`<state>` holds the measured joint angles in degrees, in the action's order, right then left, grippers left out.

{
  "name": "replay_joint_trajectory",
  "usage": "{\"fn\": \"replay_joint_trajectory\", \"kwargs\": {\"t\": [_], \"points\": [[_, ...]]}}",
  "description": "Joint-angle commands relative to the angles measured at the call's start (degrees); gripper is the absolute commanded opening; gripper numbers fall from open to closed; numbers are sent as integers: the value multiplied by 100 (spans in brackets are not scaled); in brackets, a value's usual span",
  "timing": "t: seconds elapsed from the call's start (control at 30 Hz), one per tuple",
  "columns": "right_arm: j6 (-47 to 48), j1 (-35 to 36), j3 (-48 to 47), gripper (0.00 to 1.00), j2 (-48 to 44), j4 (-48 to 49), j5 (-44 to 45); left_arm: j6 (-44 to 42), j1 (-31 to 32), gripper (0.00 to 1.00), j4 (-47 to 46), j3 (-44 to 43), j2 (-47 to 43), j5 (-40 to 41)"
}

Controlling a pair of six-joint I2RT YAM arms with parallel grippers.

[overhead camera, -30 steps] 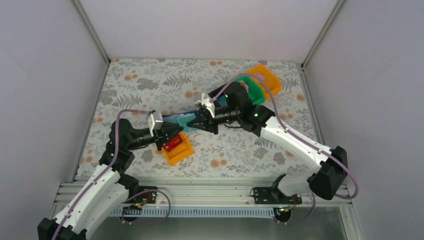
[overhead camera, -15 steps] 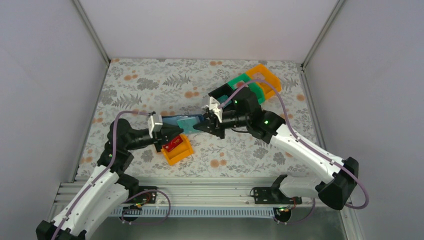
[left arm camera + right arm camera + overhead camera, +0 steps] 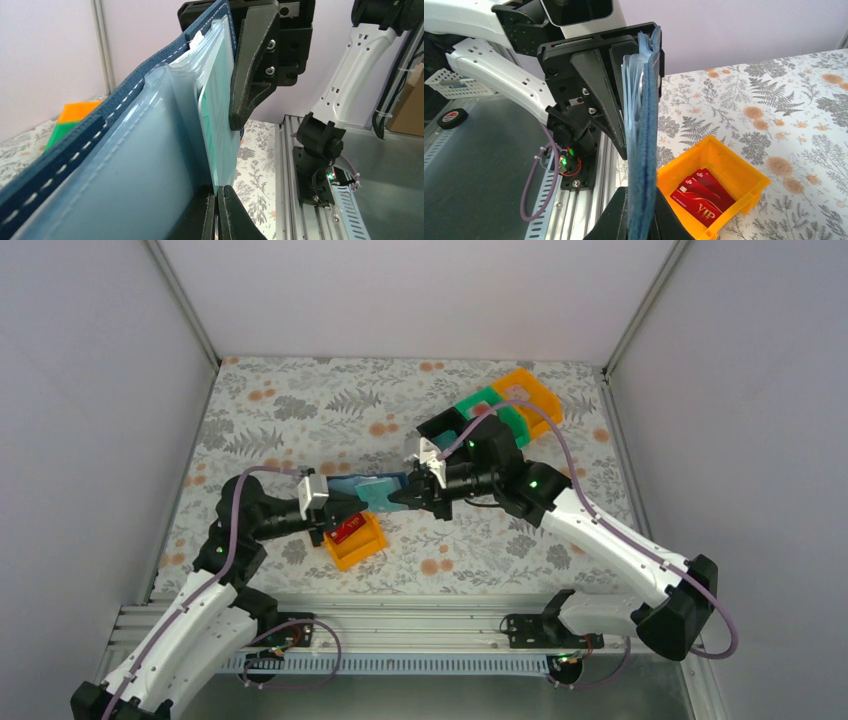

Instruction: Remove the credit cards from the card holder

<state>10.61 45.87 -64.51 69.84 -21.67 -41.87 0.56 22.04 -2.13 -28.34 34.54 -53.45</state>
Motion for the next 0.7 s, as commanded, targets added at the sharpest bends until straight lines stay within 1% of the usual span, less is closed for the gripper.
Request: {"fn": "replay_joint_trajectory", "kwargs": {"t": [0.0, 0.07, 0.2, 0.27, 0.33, 0.37, 0.43, 0.53, 0.57, 0.63, 0.67], "points": [[22, -228, -216, 4, 95, -211, -324, -162, -20, 2, -409, -25, -31, -353], [89, -227, -278, 6, 253, -254, -424, -122, -1, 2, -447, -31, -18, -353], [115, -228, -175, 21, 246, -139, -379, 56, -6, 2, -498, 4, -45, -304], [134, -228, -86, 25, 155, -119, -332, 33, -9, 2, -331, -53, -44, -265], [143, -236, -16, 26, 77, -97, -280, -70, -14, 2, -121, -125, -59, -216], [143, -240, 9, 24, 55, -90, -269, -95, -16, 2, -80, -128, -69, -210], [127, -244, 38, 24, -16, -110, -192, -88, -31, 2, -77, -116, -45, -224], [143, -266, 127, 30, -131, -169, -36, -175, -38, 2, 65, -171, -27, -241], [143, -269, 157, 31, -157, -171, -11, -247, -35, 2, 155, -198, -39, -237], [134, -280, 163, 30, -173, -171, -53, -271, -32, 2, 178, -198, -57, -219], [134, -281, 140, 27, -160, -175, -120, -233, -42, 2, 97, -175, -47, -225]]}}
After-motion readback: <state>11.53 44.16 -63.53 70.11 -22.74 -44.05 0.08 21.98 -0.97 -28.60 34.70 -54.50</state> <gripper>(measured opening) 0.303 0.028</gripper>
